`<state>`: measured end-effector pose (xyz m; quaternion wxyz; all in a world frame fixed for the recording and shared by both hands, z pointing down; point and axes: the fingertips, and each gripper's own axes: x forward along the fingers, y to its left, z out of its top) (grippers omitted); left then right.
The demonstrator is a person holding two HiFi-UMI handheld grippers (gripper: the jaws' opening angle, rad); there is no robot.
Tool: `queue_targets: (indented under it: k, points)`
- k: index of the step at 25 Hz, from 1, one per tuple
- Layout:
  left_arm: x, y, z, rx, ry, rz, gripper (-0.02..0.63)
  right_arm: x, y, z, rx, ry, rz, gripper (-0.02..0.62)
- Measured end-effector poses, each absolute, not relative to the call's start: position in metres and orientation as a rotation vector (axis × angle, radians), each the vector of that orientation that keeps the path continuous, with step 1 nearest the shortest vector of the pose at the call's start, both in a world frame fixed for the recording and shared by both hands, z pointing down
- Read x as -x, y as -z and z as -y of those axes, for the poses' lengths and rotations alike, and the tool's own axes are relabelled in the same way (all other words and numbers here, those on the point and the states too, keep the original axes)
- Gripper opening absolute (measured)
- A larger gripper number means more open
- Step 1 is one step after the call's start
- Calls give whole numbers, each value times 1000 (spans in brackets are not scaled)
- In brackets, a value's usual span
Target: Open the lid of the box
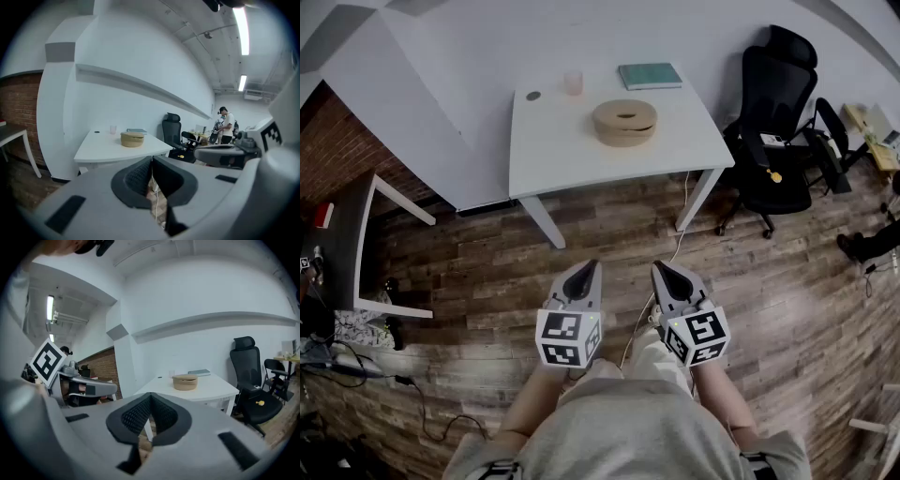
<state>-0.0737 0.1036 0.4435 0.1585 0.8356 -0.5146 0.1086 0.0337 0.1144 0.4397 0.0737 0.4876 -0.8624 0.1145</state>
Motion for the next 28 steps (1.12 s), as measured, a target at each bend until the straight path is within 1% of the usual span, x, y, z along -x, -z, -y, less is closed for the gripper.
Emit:
queue_targets:
  k: [5,13,20,28]
  points:
    - [115,-443,-182,-2338,-270,1454,9,-1,-428,-186,-1464,-311,2573,2]
    - [138,-435,-250,-2311,-169,1479,9,15,-406,-253,-1455,-223,2612,2]
    - [123,-433,-289,-2307,-166,1466,9,11,-397,-295,-1440,-194,2638,2]
    - [106,-425,-293,-2326,-151,1452,9,-3,-393,-302,-1452,-215,2657,3]
